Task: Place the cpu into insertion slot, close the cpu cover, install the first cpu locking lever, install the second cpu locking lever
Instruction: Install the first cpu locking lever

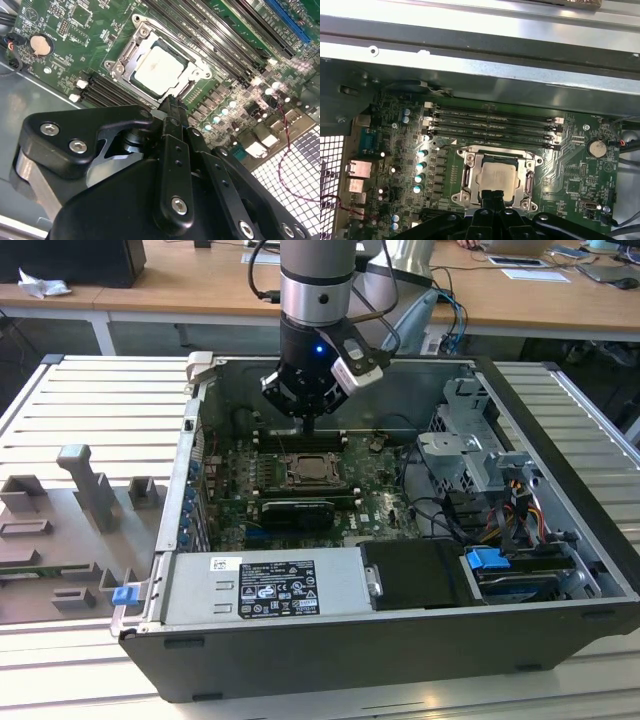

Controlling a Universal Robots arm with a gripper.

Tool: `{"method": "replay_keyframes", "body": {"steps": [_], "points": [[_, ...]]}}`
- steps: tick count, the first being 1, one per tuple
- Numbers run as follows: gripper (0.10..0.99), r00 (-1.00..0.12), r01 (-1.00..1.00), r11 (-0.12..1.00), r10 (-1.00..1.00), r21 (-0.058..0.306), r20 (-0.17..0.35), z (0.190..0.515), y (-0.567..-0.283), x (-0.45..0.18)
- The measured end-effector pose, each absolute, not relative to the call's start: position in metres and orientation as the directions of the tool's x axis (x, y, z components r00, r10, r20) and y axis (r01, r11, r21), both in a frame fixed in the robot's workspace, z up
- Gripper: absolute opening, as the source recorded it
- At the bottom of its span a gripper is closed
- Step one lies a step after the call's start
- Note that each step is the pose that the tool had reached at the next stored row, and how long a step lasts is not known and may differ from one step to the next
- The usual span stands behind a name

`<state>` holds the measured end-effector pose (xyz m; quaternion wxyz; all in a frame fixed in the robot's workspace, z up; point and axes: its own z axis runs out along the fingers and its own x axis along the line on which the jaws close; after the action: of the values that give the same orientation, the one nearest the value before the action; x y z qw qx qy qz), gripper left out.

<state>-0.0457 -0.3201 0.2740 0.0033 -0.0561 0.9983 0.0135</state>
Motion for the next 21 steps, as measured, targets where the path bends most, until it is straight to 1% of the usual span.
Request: {"method": "replay_keyframes", "body": {"steps": [6, 11, 21], "points": [[0.106, -0.994, -0.112, 0.993, -0.111, 0.027, -0.008, 0.274, -0.32, -0.056], [0.106, -0.998, -0.055, 0.998, -0.055, 0.027, -0.008, 0.272, -0.32, -0.059], [0.106, -0.999, -0.053, 0.998, -0.052, 0.027, -0.008, 0.271, -0.32, -0.066]]}}
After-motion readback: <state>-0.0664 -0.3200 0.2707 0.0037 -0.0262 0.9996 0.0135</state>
